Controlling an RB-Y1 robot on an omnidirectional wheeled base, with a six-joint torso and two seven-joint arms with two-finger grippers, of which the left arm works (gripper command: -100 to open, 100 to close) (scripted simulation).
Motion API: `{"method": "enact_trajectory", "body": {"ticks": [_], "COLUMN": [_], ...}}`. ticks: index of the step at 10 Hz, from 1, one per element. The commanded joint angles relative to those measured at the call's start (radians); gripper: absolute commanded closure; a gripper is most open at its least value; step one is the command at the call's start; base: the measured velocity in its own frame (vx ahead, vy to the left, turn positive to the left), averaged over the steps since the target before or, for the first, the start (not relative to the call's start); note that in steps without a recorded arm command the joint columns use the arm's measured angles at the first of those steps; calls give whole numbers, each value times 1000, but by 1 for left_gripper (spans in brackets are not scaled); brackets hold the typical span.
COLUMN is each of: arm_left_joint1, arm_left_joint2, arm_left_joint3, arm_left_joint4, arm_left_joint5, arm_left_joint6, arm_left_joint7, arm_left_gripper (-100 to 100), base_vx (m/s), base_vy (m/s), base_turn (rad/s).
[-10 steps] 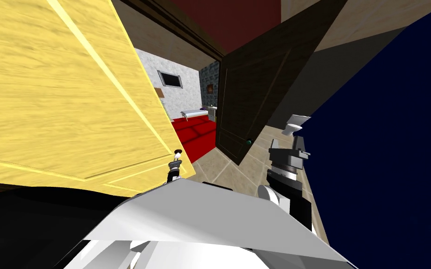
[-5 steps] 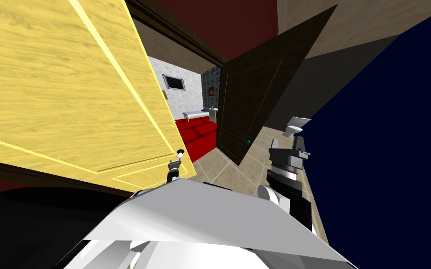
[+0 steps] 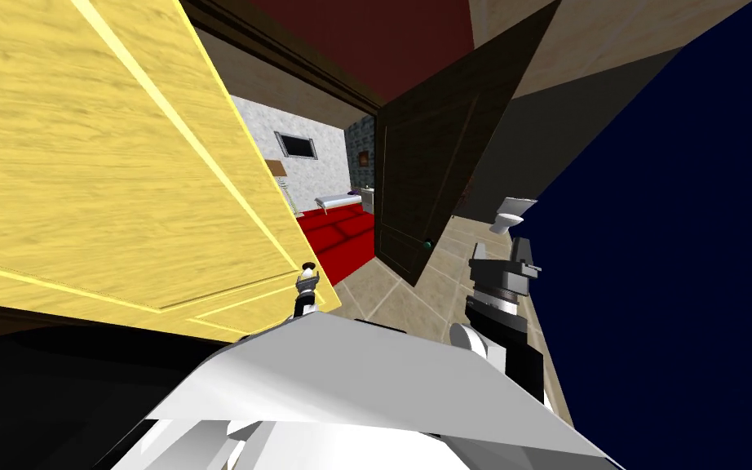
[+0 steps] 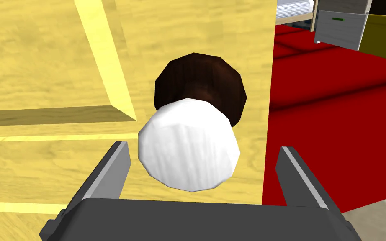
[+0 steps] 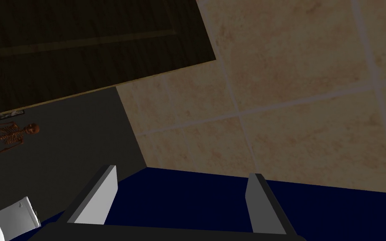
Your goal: Pull the door open
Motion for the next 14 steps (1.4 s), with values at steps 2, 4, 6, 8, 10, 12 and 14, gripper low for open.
{"method": "enact_trajectory", "body": {"ticks": [2, 4, 6, 8, 10, 12, 14], "arm_left_joint1": [-18, -16, -16, -15, -19, -19, -19], "arm_left_joint2": [-2, -3, -1, 0, 3, 3, 3], "arm_left_joint3": [2, 2, 5, 7, 7, 7, 7], "arm_left_joint4": [2, -2, 0, 2, 9, 9, 9], "arm_left_joint5": [12, 13, 14, 15, 15, 15, 15], "arm_left_joint6": [-3, -1, -6, -9, -11, -11, -11], "arm_left_joint7": [59, 59, 64, 65, 66, 66, 66], "arm_left_gripper": [-100, -100, -100, -100, -100, 100, 100], "base_vx": [-146, -112, 81, 125, 96, -14, -17], "base_vy": [-124, -85, 80, 141, 93, -11, -13], "base_turn": [0, 4, -19, -19, -12, 7, 1]}}
